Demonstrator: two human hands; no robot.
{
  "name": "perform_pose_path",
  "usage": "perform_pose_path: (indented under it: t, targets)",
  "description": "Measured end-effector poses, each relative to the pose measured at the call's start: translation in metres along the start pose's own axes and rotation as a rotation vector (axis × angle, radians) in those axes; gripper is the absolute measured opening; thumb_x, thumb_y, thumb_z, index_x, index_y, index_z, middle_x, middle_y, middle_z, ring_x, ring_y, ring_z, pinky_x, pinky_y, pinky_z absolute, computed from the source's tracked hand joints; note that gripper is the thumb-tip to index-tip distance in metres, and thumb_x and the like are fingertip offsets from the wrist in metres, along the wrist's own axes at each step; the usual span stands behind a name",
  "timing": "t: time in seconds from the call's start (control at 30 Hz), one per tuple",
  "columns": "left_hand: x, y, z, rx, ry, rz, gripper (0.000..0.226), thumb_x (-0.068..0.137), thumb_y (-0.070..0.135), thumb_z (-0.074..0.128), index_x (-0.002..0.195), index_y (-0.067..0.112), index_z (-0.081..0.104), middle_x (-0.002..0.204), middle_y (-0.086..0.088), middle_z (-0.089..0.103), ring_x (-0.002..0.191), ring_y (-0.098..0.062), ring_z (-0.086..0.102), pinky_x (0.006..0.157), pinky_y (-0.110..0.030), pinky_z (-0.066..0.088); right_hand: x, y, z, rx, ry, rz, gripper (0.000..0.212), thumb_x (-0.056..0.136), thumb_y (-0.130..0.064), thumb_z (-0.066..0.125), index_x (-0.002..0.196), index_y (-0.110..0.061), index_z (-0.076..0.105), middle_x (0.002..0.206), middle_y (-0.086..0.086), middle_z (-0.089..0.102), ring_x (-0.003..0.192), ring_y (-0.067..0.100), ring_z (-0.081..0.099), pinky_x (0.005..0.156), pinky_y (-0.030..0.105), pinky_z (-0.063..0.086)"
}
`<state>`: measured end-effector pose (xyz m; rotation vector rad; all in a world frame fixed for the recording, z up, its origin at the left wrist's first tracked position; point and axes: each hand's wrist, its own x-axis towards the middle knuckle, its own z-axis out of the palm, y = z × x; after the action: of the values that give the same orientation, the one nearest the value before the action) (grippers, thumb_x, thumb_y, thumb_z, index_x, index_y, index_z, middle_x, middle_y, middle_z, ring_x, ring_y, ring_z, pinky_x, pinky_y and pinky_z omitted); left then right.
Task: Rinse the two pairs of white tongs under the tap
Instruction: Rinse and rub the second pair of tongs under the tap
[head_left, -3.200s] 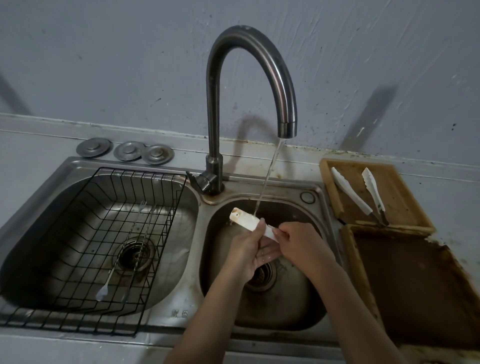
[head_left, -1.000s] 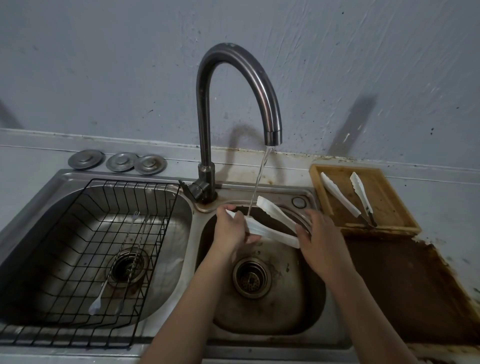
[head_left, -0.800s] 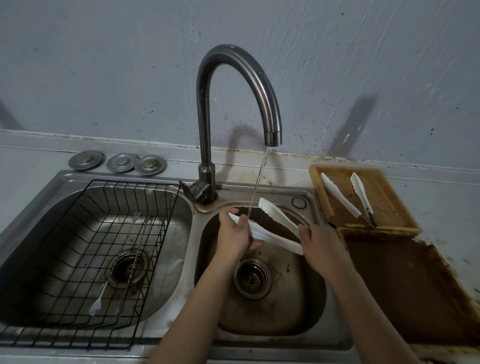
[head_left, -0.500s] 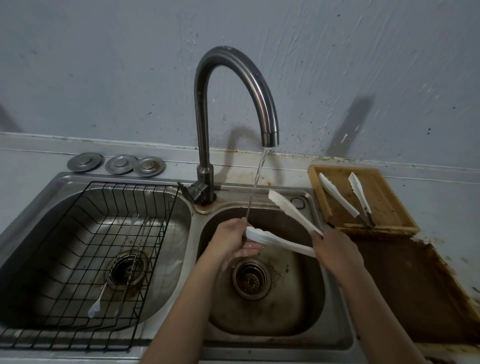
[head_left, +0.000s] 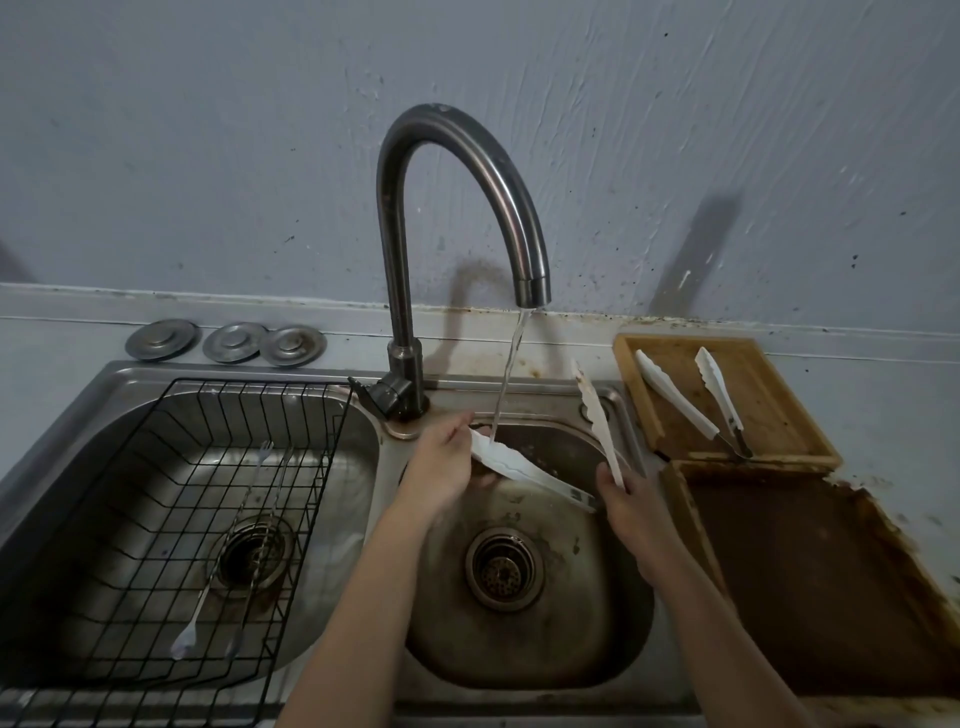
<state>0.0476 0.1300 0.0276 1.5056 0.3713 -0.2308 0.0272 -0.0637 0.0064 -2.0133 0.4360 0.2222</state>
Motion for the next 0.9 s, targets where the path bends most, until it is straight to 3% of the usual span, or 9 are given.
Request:
perform_pose_path:
  t: [0.1, 0.17, 0.23, 0.3, 0.47, 0.63, 0.7, 0.8, 0.9]
  targets:
    - [0.001, 0.004, 0.0, 0.131, 0.002, 0.1, 0.034, 0.099, 0.008, 0.034, 0.127, 0.003, 0.053, 0.11, -0.011, 0.063, 0.084, -0.014, 0.063, 0.068, -0.023, 0.057, -0.002, 0.007, 0.006, 0.042, -0.005, -0.038, 0.031, 0.097, -0.029, 0.044, 0.088, -0.003, 0.059, 0.078, 0.01, 0.054, 0.072, 0.021, 0.05, 0.059, 0.029, 0.038]
    - [0.003, 0.005, 0.0, 0.215, 0.03, 0.16, 0.031, 0.096, 0.006, 0.038, 0.117, 0.006, 0.061, 0.098, -0.006, 0.067, 0.084, -0.013, 0.066, 0.072, -0.025, 0.058, -0.002, 0.011, 0.009, 0.049, -0.016, -0.073, 0.033, 0.096, -0.027, 0.046, 0.087, 0.003, 0.058, 0.077, 0.011, 0.054, 0.072, 0.023, 0.05, 0.059, 0.031, 0.039]
    - [0.004, 0.006, 0.001, 0.264, 0.061, 0.198, 0.031, 0.09, 0.009, 0.043, 0.109, 0.015, 0.067, 0.097, -0.004, 0.071, 0.091, -0.018, 0.068, 0.084, -0.038, 0.057, -0.002, 0.014, 0.012, 0.039, -0.039, -0.103, 0.031, 0.096, -0.025, 0.047, 0.073, -0.006, 0.055, 0.07, 0.008, 0.053, 0.066, 0.02, 0.049, 0.06, 0.031, 0.04]
    - [0.005, 0.006, 0.002, 0.276, 0.093, 0.207, 0.033, 0.084, 0.011, 0.047, 0.105, 0.022, 0.069, 0.097, -0.002, 0.073, 0.093, -0.02, 0.068, 0.086, -0.044, 0.056, -0.003, 0.014, 0.014, 0.037, -0.069, -0.127, 0.033, 0.096, -0.021, 0.047, 0.064, -0.015, 0.049, 0.062, 0.002, 0.05, 0.06, 0.013, 0.047, 0.059, 0.028, 0.039]
    - [0.003, 0.006, 0.012, 0.156, 0.221, 0.21, 0.03, 0.081, -0.001, 0.057, 0.104, 0.015, 0.069, 0.092, -0.003, 0.073, 0.086, -0.016, 0.069, 0.071, -0.024, 0.055, -0.008, 0.011, 0.016, 0.089, -0.078, -0.161, 0.03, 0.096, -0.018, 0.047, 0.067, -0.017, 0.054, 0.064, -0.001, 0.054, 0.062, 0.01, 0.05, 0.059, 0.022, 0.04]
    - [-0.001, -0.017, 0.042, -0.039, 0.431, 0.176, 0.027, 0.075, 0.006, 0.071, 0.1, 0.013, 0.062, 0.094, -0.001, 0.071, 0.087, -0.014, 0.068, 0.082, -0.034, 0.057, -0.015, 0.003, 0.023, 0.065, -0.039, -0.208, 0.019, 0.096, -0.017, 0.048, 0.085, -0.011, 0.062, 0.068, 0.002, 0.056, 0.061, 0.011, 0.049, 0.052, 0.021, 0.036]
    - [-0.006, -0.024, 0.053, -0.022, 0.401, 0.141, 0.032, 0.076, 0.006, 0.071, 0.102, 0.015, 0.055, 0.091, 0.004, 0.069, 0.086, -0.012, 0.068, 0.08, -0.03, 0.056, -0.016, 0.004, 0.022, 0.066, -0.012, -0.201, 0.019, 0.096, -0.017, 0.047, 0.087, -0.01, 0.062, 0.07, 0.002, 0.056, 0.064, 0.012, 0.05, 0.053, 0.022, 0.036]
    - [-0.015, -0.031, 0.063, 0.033, 0.252, 0.073, 0.045, 0.074, 0.003, 0.073, 0.11, 0.013, 0.047, 0.082, 0.013, 0.062, 0.074, 0.001, 0.062, 0.066, -0.012, 0.053, -0.015, 0.004, 0.021, 0.031, -0.006, -0.198, 0.013, 0.095, -0.017, 0.048, 0.087, -0.02, 0.057, 0.076, -0.006, 0.058, 0.07, 0.005, 0.053, 0.059, 0.02, 0.041]
    - [-0.007, -0.034, 0.053, 0.102, 0.281, 0.004, 0.039, 0.074, 0.008, 0.074, 0.107, 0.01, 0.055, 0.089, 0.005, 0.065, 0.079, -0.009, 0.062, 0.075, -0.021, 0.052, -0.011, 0.008, 0.023, -0.023, 0.01, -0.157, 0.009, 0.094, -0.02, 0.05, 0.091, -0.021, 0.058, 0.083, -0.001, 0.063, 0.077, 0.011, 0.059, 0.063, 0.026, 0.046]
